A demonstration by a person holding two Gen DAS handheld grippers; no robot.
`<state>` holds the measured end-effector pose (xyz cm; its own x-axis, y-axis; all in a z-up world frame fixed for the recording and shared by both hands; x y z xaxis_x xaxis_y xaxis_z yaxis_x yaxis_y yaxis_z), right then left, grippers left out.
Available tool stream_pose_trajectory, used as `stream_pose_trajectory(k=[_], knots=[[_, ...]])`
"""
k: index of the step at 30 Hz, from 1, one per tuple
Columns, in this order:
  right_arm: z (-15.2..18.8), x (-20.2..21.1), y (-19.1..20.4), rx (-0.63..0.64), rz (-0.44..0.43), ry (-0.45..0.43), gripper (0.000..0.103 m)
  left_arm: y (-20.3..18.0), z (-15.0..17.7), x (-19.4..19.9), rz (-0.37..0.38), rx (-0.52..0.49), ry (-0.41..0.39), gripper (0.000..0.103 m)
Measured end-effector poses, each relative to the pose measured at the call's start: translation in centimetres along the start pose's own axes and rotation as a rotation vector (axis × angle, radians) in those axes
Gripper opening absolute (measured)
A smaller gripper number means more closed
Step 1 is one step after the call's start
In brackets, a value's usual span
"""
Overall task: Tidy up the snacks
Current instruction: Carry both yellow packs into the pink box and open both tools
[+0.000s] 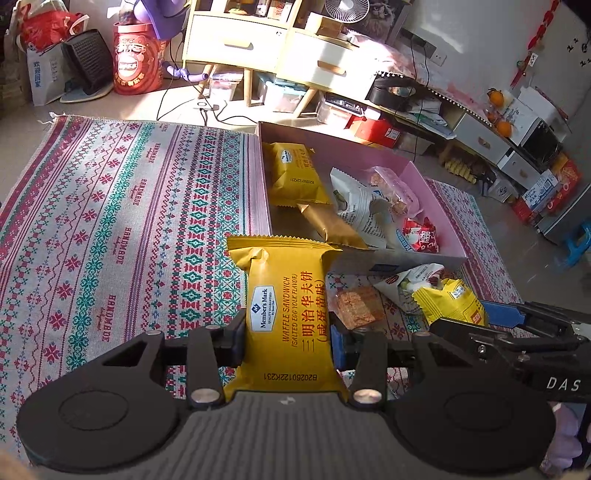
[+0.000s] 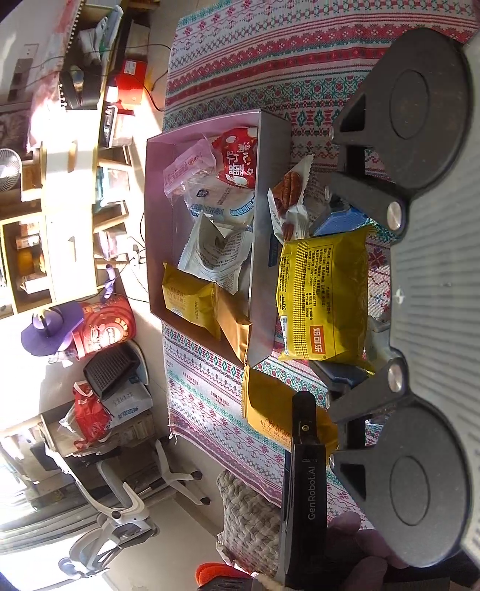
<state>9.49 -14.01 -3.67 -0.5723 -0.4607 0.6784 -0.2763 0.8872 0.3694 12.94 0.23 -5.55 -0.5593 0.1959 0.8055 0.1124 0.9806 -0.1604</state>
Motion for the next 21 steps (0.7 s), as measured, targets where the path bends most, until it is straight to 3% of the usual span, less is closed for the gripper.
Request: stream_pose_trajectory(k=[21], knots=[[-3.8,1.6,-2.3,-0.067,0.031,-0.117,0.065,-1.6,-3.1,1.4,0.050,0.016,-0.069,0.048]])
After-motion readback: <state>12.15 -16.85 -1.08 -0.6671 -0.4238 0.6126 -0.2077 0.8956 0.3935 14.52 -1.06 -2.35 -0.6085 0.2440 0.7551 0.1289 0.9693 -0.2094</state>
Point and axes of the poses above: each gripper's, at about its wrist camera, not at the fingertips, and x roughly against the way its jaws point, y to its left, z to its underside, the point moved 9 cm from there along -x, roughly the way its jaws point, and after that the axes turned 8 degrees about -z, right-handed, at the moved point
